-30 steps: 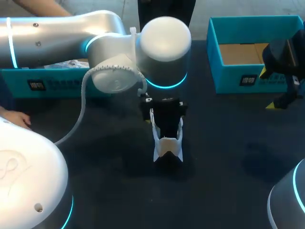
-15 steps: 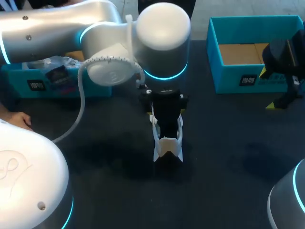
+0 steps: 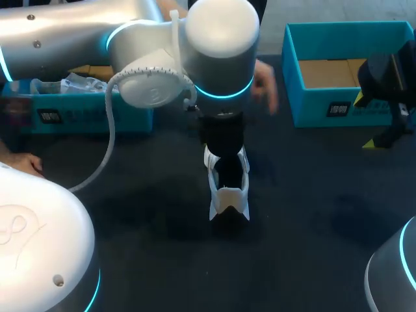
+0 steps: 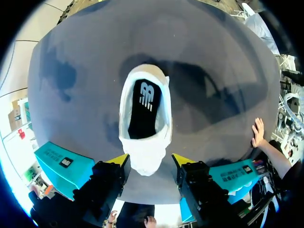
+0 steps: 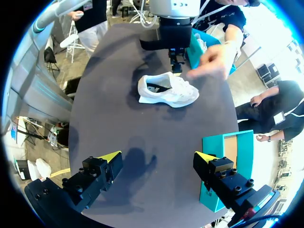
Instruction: Take the shoe out of the shoebox, open the shoe tongue, remove and reinsert the insole, then place the shoe into the shoebox
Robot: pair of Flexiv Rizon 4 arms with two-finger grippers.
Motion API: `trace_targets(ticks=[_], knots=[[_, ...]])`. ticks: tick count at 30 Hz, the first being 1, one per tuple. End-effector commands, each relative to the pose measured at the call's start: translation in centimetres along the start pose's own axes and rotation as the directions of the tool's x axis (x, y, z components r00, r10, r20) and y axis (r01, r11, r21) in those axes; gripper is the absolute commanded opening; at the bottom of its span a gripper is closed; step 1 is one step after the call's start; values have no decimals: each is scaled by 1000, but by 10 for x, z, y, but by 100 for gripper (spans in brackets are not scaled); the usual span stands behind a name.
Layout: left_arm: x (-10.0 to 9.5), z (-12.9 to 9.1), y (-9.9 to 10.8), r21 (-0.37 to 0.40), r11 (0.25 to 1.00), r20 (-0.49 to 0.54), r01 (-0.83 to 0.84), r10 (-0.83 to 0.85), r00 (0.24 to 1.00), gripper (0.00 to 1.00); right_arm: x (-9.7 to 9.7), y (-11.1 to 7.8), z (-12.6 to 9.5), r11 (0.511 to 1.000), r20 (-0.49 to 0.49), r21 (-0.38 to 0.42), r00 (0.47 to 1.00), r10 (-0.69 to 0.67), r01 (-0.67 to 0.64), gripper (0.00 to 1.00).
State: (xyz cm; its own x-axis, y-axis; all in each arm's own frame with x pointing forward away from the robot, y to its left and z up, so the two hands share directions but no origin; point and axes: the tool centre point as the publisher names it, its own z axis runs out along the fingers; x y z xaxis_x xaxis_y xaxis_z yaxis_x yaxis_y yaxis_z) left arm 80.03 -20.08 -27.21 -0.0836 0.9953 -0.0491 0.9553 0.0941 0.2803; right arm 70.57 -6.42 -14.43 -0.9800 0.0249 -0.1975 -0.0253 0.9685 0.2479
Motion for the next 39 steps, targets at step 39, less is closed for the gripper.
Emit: trace_targets(ticks=[39], knots=[[-21, 61, -7, 37, 999, -5, -3, 3, 1000, 41, -2, 1, 2, 1000, -4, 3, 1000, 0, 0, 100]])
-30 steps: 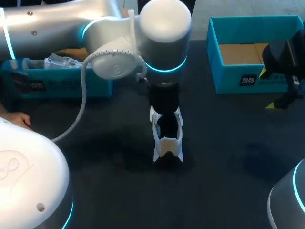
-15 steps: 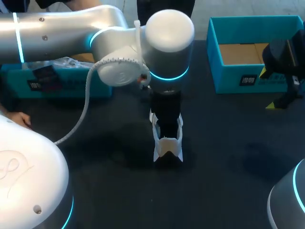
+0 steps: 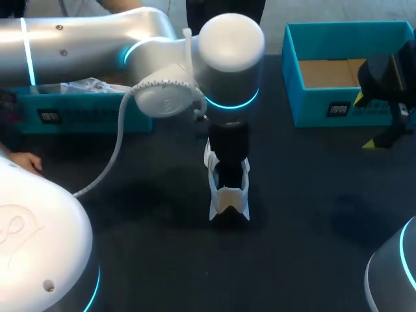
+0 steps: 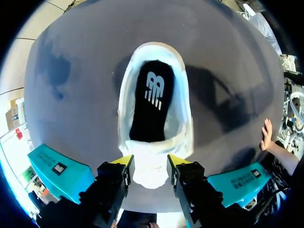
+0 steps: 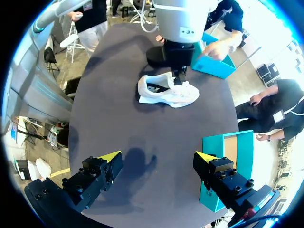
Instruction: Take the shoe out of the shoebox, open the shoe tongue, remove and reinsert the insole, then place the shoe into the shoebox
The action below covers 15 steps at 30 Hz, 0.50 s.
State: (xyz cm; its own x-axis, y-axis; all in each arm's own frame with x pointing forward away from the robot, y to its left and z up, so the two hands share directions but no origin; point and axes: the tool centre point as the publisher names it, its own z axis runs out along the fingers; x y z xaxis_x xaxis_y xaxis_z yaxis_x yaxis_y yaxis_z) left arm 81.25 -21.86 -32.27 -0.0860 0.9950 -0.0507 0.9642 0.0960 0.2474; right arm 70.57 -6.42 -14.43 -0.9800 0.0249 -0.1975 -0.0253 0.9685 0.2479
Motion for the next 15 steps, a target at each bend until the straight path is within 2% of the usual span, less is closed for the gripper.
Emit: trace_targets(ticks=[1, 5, 8, 15], knots=[[-5, 10, -5, 9, 1000, -5, -5, 5, 1000, 36, -2, 1, 2, 1000, -4, 3, 1000, 0, 0, 100], [-2, 14, -13, 28, 1000, -10, -4, 4, 1000, 31, -2, 1, 2, 1000, -4, 3, 1000, 0, 0, 100], [2, 10, -18, 28, 1000, -8, -3, 3, 1000, 34, -2, 1, 2, 1000, -4, 3, 1000, 0, 0, 100], [9, -9, -14, 0, 1000, 33, 21, -21, 999, 36, -2, 1, 2, 1000, -4, 3, 1000, 0, 0, 100]])
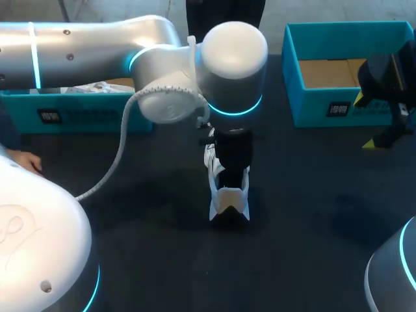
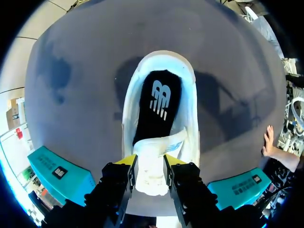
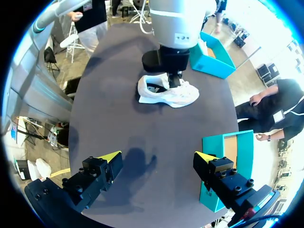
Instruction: Take the shoe out of the shoebox, open the shoe tongue, remove and reinsert the insole, then place the shoe into the shoebox
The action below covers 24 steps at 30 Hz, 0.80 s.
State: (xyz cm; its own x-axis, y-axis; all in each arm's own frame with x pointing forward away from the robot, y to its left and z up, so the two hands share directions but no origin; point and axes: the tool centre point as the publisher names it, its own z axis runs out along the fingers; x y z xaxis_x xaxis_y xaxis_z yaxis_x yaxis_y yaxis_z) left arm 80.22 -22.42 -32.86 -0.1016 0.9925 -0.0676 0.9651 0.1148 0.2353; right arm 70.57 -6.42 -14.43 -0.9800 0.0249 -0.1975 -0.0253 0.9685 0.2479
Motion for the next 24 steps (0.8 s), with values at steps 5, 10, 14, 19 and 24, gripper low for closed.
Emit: trace_targets(ticks=[5, 10, 14, 19, 24], knots=[[12, 2, -9, 14, 1000, -3, 8, -8, 1000, 32, -2, 1, 2, 1000, -4, 3, 1000, 0, 0, 100], [15, 10, -18, 42, 998, -13, 38, -38, 999, 33, -2, 1, 2, 1000, -4, 3, 1000, 0, 0, 100], [19, -6, -17, 36, 997, -4, 69, -69, 998, 39, -2, 1, 2, 1000, -4, 3, 1000, 0, 0, 100], [30, -36, -11, 3, 989, -40, 146, -146, 989, 43, -2, 1, 2, 1000, -4, 3, 1000, 0, 0, 100], [43, -56, -12, -87, 953, -60, 291, -297, 953, 38, -2, 1, 2, 1000, -4, 3, 1000, 0, 0, 100]])
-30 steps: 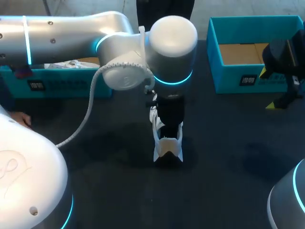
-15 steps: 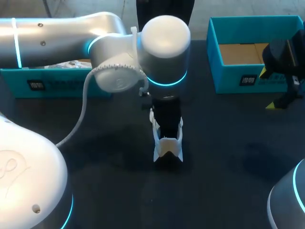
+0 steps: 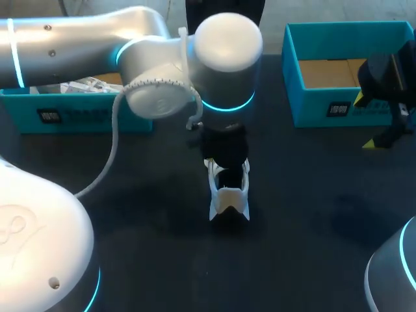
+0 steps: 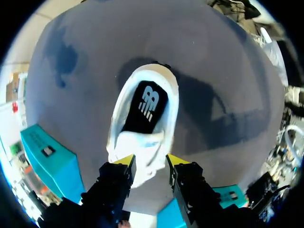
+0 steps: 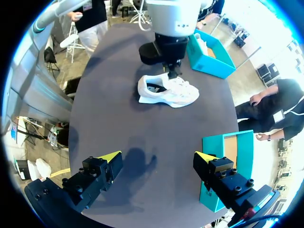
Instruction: Take the shoe out of the shoebox, open the shoe tongue, remove and reinsert the insole, then place the shoe into the shoebox
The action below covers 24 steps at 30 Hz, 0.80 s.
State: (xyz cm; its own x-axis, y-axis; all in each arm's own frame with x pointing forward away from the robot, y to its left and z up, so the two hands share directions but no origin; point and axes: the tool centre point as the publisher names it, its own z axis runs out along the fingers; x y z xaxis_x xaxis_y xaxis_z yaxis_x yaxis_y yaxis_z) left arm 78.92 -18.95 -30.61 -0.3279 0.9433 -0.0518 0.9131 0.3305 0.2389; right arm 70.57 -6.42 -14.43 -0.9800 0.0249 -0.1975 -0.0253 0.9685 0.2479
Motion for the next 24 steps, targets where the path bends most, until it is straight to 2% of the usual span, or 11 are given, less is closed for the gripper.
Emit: trace_targets(ticks=[1, 2, 3, 4, 17, 18, 24], knots=[[16, -32, -6, -59, 991, 4, 117, -117, 993, 41, -2, 1, 2, 1000, -4, 3, 1000, 0, 0, 100], [16, -32, -6, -59, 991, 4, 117, -117, 993, 47, -2, 1, 2, 1000, -4, 3, 1000, 0, 0, 100], [16, -32, -6, -59, 991, 4, 117, -117, 993, 85, -2, 1, 2, 1000, -4, 3, 1000, 0, 0, 100], [16, -32, -6, -59, 991, 4, 117, -117, 993, 100, -2, 1, 2, 1000, -4, 3, 1000, 0, 0, 100], [16, -32, -6, -59, 991, 4, 117, -117, 993, 100, -2, 1, 2, 1000, -4, 3, 1000, 0, 0, 100], [18, -36, -7, -14, 989, 30, 144, -144, 989, 100, -2, 1, 2, 1000, -4, 3, 1000, 0, 0, 100], [21, -40, -13, 7, 884, 62, 468, -467, 882, 100, -2, 1, 2, 1000, -4, 3, 1000, 0, 0, 100]])
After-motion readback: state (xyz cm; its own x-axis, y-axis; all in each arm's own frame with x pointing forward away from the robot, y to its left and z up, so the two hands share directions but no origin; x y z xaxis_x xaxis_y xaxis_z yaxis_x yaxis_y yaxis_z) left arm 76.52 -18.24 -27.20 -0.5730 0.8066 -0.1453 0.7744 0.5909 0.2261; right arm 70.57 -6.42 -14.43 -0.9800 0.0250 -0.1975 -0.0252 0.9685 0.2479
